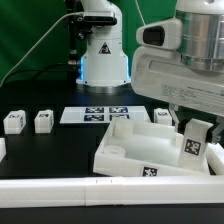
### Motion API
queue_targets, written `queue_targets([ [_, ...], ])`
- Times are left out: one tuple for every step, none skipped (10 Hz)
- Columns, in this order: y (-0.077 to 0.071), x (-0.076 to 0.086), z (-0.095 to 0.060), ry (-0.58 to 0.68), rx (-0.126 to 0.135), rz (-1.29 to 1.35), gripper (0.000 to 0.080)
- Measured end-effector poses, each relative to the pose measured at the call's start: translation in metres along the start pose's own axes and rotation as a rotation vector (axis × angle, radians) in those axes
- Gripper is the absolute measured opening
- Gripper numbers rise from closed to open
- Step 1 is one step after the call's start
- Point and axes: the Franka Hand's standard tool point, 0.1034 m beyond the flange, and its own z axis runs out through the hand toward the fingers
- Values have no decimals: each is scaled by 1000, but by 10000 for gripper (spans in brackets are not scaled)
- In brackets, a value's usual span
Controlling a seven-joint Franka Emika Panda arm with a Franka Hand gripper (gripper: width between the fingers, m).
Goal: Assemble one leg
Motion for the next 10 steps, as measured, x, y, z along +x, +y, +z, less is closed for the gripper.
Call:
queue_targets([
  [3, 3, 0, 10, -10, 77, 305],
  [5, 5, -1, 19, -17, 146, 314],
  [9, 7, -1, 27, -30, 239, 318],
  [11, 8, -1, 30, -36, 255, 318],
  [12, 9, -1, 31, -37, 255, 320],
  [12, 9, 0, 30, -38, 253, 320],
  [12, 9, 0, 29, -38, 253, 435],
  [12, 9, 0, 29, -38, 253, 575],
  [12, 8, 0, 29, -38, 253, 627],
  [12, 8, 1, 29, -38, 253, 643],
])
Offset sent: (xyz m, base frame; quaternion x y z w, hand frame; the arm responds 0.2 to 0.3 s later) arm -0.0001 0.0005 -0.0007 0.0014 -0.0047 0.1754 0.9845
